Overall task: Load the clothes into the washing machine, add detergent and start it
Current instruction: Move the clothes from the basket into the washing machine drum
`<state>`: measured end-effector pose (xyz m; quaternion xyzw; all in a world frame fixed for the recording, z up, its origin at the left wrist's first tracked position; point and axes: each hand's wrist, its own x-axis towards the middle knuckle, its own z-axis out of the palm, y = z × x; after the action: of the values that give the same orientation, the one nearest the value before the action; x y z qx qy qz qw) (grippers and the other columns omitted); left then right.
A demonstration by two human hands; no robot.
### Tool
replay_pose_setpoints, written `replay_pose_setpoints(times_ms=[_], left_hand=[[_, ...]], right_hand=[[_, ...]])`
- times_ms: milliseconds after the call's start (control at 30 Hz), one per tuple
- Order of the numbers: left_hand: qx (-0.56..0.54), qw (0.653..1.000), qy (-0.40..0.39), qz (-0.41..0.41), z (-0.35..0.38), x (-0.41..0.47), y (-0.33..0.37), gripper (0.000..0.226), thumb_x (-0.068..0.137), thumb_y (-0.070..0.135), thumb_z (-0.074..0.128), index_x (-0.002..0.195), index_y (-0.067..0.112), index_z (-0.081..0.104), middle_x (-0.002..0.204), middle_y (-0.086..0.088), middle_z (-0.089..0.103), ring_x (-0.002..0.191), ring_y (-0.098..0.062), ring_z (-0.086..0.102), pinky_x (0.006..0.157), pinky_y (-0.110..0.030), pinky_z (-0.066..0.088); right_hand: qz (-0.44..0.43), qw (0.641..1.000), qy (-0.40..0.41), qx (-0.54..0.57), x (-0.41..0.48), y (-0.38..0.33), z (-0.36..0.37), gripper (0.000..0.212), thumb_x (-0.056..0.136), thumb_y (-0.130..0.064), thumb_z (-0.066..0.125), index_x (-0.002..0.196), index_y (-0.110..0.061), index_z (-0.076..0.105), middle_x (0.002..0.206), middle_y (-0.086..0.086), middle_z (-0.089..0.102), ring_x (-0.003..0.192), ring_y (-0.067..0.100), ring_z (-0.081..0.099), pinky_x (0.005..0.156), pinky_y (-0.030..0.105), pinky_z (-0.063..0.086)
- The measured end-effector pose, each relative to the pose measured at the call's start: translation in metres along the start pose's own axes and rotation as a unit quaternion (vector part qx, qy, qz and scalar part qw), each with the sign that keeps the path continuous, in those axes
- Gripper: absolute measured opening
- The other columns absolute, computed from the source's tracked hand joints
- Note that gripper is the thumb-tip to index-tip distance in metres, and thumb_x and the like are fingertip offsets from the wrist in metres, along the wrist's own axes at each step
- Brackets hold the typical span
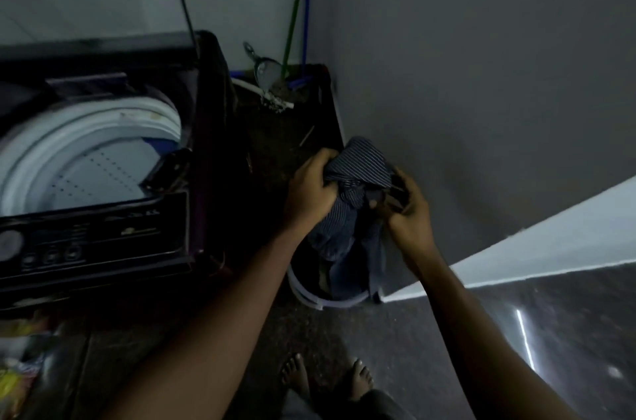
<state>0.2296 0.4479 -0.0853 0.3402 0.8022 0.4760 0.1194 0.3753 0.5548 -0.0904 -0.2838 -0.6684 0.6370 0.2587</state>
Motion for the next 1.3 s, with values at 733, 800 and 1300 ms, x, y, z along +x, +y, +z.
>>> replay_pose_setpoints(times_ms=[733, 800, 1300], left_hand=[[0.103, 0.990, 0.080, -0.049, -0.165, 0.004, 0.064, 0.076, 0.077, 0.014, 0.067, 0.147, 0.024, 0.037, 0.140, -0.009, 0.053, 0.122, -0.033, 0.055, 0.100, -0.041, 0.047], [0.094, 0.994, -0.037, -0.044, -0.180, 0.008, 0.053, 0.109, 0.068, 0.032, 0.084, 0.154, 0.030, 0.017, 0.155, 0.001, 0.031, 0.135, -0.020, 0.043, 0.111, -0.033, 0.037], [0.168, 0.968, 0.188, -0.003, -0.410, 0.029, -0.079, 0.040, 0.081, 0.009, 0.065, 0.121, 0.015, 0.063, 0.120, -0.008, 0.063, 0.107, -0.032, 0.062, 0.083, -0.040, 0.052]], right_hand=[[0.002, 0.998, 0.000, 0.065, 0.070, -0.164, 0.106, 0.025, 0.101, -0.001, 0.035, 0.097, -0.002, 0.060, 0.080, 0.003, 0.061, 0.060, 0.002, 0.064, 0.062, 0.019, 0.054], [0.008, 0.999, -0.006, 0.045, 0.074, -0.171, 0.124, 0.026, 0.098, -0.006, 0.041, 0.086, -0.012, 0.063, 0.075, 0.000, 0.061, 0.066, 0.006, 0.061, 0.071, 0.029, 0.052], [-0.040, 0.937, -0.324, -0.124, 0.057, -0.170, 0.362, 0.069, 0.071, 0.012, 0.070, 0.130, -0.020, 0.054, 0.117, -0.015, 0.062, 0.104, -0.003, 0.061, 0.079, 0.008, 0.049]])
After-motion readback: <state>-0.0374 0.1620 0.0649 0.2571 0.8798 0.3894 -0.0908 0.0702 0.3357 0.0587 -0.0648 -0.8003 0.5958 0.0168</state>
